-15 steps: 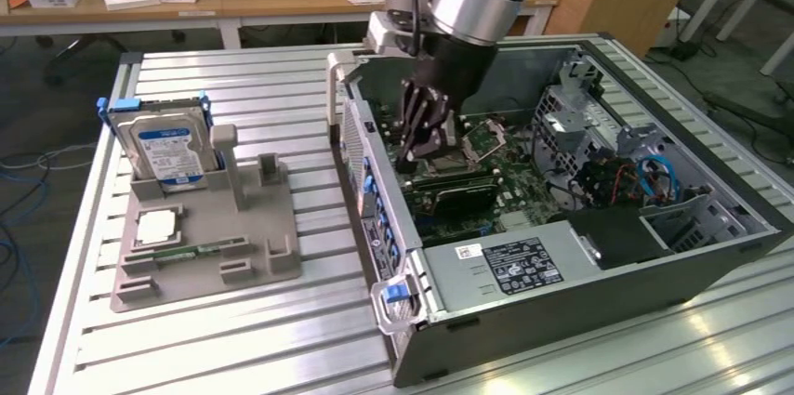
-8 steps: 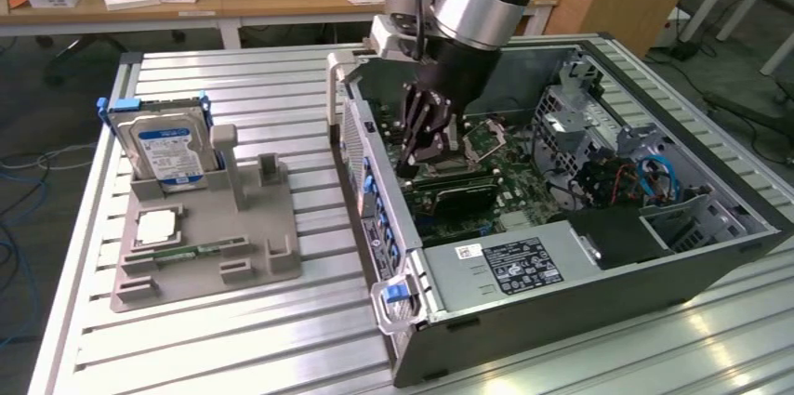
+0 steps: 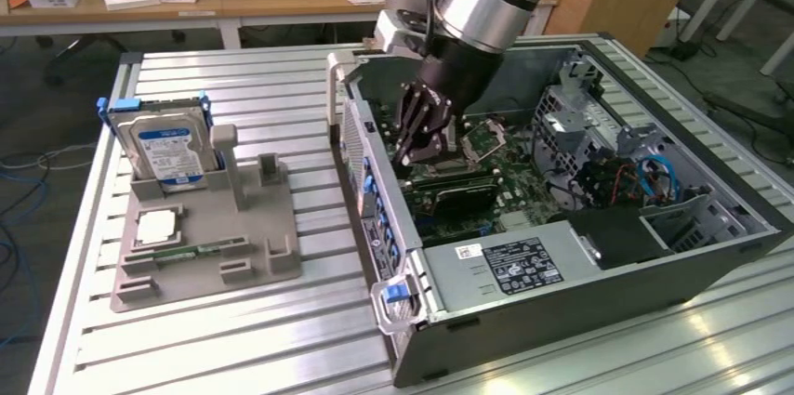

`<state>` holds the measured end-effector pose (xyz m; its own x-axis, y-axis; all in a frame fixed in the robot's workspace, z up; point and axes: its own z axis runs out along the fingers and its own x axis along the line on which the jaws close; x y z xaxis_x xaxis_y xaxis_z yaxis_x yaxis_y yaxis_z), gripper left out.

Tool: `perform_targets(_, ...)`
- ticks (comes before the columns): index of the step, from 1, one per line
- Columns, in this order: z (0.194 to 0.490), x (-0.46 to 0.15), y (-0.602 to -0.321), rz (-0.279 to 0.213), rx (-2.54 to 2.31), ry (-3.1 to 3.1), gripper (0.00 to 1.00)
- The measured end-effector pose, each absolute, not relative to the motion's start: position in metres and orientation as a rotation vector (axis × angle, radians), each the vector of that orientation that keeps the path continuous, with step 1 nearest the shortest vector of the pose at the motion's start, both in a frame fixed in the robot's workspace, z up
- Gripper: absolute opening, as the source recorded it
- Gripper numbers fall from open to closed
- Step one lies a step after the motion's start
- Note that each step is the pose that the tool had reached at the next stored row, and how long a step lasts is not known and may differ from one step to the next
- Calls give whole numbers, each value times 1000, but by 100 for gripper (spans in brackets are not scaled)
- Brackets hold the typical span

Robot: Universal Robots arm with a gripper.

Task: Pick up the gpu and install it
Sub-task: 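Press down on the gpu until it lock into place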

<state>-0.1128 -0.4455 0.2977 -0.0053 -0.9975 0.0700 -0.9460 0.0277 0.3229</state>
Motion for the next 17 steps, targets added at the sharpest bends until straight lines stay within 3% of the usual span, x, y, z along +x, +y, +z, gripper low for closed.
perform_targets(17,283,-113,-446,-292,1978,-2011,10)
